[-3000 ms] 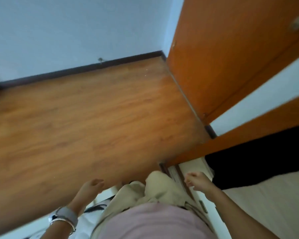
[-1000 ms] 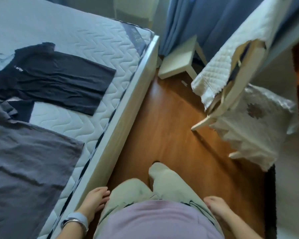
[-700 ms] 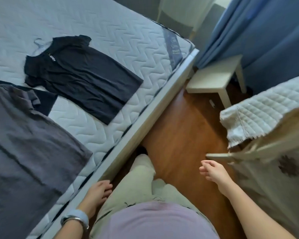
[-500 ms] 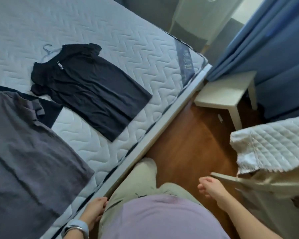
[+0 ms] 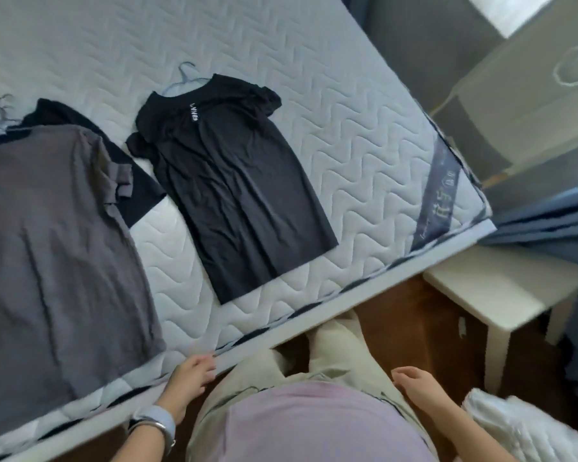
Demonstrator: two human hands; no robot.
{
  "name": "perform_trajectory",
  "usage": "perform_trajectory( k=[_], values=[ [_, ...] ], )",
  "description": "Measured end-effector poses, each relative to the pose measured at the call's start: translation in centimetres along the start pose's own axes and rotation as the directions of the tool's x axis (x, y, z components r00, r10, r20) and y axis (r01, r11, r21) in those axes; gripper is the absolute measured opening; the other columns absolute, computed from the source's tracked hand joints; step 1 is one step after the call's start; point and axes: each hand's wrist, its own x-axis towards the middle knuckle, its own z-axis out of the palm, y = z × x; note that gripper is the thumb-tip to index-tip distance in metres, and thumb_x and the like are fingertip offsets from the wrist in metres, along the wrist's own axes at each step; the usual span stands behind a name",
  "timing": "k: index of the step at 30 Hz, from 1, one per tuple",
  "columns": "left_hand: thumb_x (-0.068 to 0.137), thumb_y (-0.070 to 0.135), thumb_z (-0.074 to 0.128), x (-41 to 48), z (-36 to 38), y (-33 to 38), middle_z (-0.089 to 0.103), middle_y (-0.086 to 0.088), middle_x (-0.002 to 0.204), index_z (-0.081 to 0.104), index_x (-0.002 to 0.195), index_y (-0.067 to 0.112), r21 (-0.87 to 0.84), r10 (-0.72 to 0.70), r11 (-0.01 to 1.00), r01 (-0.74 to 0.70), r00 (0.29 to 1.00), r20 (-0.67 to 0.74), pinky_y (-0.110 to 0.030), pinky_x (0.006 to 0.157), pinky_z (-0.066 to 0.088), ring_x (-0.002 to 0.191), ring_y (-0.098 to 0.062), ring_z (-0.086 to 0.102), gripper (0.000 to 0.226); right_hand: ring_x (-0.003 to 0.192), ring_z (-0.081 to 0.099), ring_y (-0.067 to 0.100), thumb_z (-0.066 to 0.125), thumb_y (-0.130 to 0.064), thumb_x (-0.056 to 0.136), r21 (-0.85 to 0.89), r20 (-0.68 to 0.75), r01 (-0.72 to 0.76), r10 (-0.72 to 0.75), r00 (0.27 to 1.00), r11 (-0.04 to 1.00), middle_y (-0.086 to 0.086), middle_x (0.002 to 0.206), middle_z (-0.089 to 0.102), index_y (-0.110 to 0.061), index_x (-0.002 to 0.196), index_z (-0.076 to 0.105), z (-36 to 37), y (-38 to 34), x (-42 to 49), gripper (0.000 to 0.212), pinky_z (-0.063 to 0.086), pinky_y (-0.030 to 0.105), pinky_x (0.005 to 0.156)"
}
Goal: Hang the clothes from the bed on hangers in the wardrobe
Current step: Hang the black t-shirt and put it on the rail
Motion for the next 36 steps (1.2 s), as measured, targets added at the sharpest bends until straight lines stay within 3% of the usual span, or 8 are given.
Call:
perform_trajectory(
  k=[5, 11, 18, 24, 27, 31, 33, 36],
  values=[
    [0.097, 0.017, 0.041, -2.8, 3.5, -0.2, 0.056, -0.017, 0.13, 0.051, 0.122, 0.006, -0.19, -0.202, 0.965, 0.183, 0.975, -0.09, -0.035, 0.093, 0.033, 0.101, -0.025, 0.052, 0.029, 0.085, 0.062, 0.019, 0.052, -0.019, 0.088, -0.389, 0.156, 0.191, -0.14, 0.978, 0.901, 0.0, 0.087, 0.065, -0.022, 0.09, 0.061, -6.2, -7.1, 6.3, 0.01, 0.048, 0.028, 0.083],
    [0.095, 0.014, 0.045, -2.4, 6.5, 5.8, 0.058, -0.013, 0.115, 0.051, 0.125, 0.005, -0.231, -0.19, 0.959, 0.162, 0.977, -0.101, -0.033, 0.089, 0.035, 0.1, -0.024, 0.054, 0.031, 0.074, 0.06, 0.029, 0.048, -0.015, 0.089, -0.542, 0.254, 0.395, -0.304, 0.918, 0.742, 0.005, 0.074, 0.058, -0.002, 0.083, 0.061, -9.4, -18.7, 10.7, 0.02, 0.037, 0.026, 0.06],
    [0.095, 0.015, 0.046, 7.3, 2.8, 18.5, 0.057, -0.014, 0.128, 0.052, 0.126, 0.006, -0.081, 0.073, 0.992, -0.092, 0.974, -0.215, -0.028, 0.09, 0.039, 0.106, -0.023, 0.056, 0.033, 0.1, 0.063, 0.029, 0.049, -0.016, 0.09, -0.517, 0.345, 0.518, -0.389, 0.854, 0.681, 0.007, 0.091, 0.064, -0.017, 0.086, 0.061, -6.3, -35.7, 15.0, 0.012, 0.047, 0.03, 0.084],
    [0.095, 0.022, 0.046, 24.2, 0.9, 33.4, 0.042, -0.008, 0.145, 0.038, 0.138, 0.01, 0.203, 0.403, 0.913, -0.353, 0.855, -0.326, -0.032, 0.11, 0.03, 0.135, -0.022, 0.038, 0.046, 0.085, 0.055, 0.03, 0.038, -0.009, 0.089, -0.613, 0.293, 0.619, -0.586, 0.755, 0.492, 0.006, 0.072, 0.054, -0.014, 0.063, 0.049, 1.5, -52.5, 22.8, 0.028, 0.039, 0.029, 0.071],
    [0.096, 0.031, 0.04, 32.0, 0.4, 39.0, 0.02, -0.006, 0.156, 0.024, 0.145, 0.011, 0.392, 0.52, 0.834, -0.389, 0.793, -0.319, -0.034, 0.118, 0.018, 0.146, -0.02, 0.014, 0.056, 0.11, 0.053, 0.034, 0.043, -0.013, 0.089, -0.606, 0.283, 0.707, -0.733, 0.619, 0.363, 0.012, 0.104, 0.06, -0.012, 0.091, 0.063, 4.9, -59.6, 26.7, 0.02, 0.044, 0.036, 0.09],
    [0.092, 0.054, 0.017, 40.4, -1.1, 43.2, 0.004, -0.001, 0.159, 0.011, 0.149, 0.016, 0.708, 0.661, 0.636, -0.307, 0.69, -0.294, -0.038, 0.119, 0.003, 0.147, -0.016, -0.001, 0.068, 0.129, 0.038, 0.029, 0.047, -0.021, 0.092, -0.605, 0.237, 0.747, -0.833, 0.5, 0.277, 0.011, 0.136, 0.045, -0.01, 0.131, 0.048, 8.3, -68.8, 29.7, 0.04, 0.033, 0.041, 0.109],
    [0.083, 0.059, 0.008, 42.8, -1.6, 43.4, 0.011, -0.001, 0.159, 0.016, 0.148, 0.018, 0.828, 0.734, 0.511, -0.232, 0.619, -0.279, -0.04, 0.117, 0.004, 0.147, -0.017, 0.006, 0.077, 0.132, 0.034, 0.029, 0.045, -0.02, 0.093, -0.618, 0.216, 0.751, -0.868, 0.447, 0.232, 0.011, 0.142, 0.038, -0.009, 0.136, 0.042, 10.0, -73.0, 31.3, 0.044, 0.03, 0.039, 0.11],
    [0.086, 0.05, 0.029, 44.5, -1.6, 42.7, 0.038, -0.003, 0.15, 0.037, 0.139, 0.019, 0.866, 0.827, 0.438, -0.241, 0.485, -0.284, -0.043, 0.109, 0.015, 0.14, -0.018, 0.025, 0.062, 0.137, 0.026, 0.032, 0.041, -0.015, 0.094, -0.661, 0.204, 0.737, -0.912, 0.357, 0.141, 0.014, 0.149, 0.029, -0.006, 0.141, 0.032, 12.7, -79.0, 33.5, 0.049, 0.023, 0.039, 0.114]
  ],
)
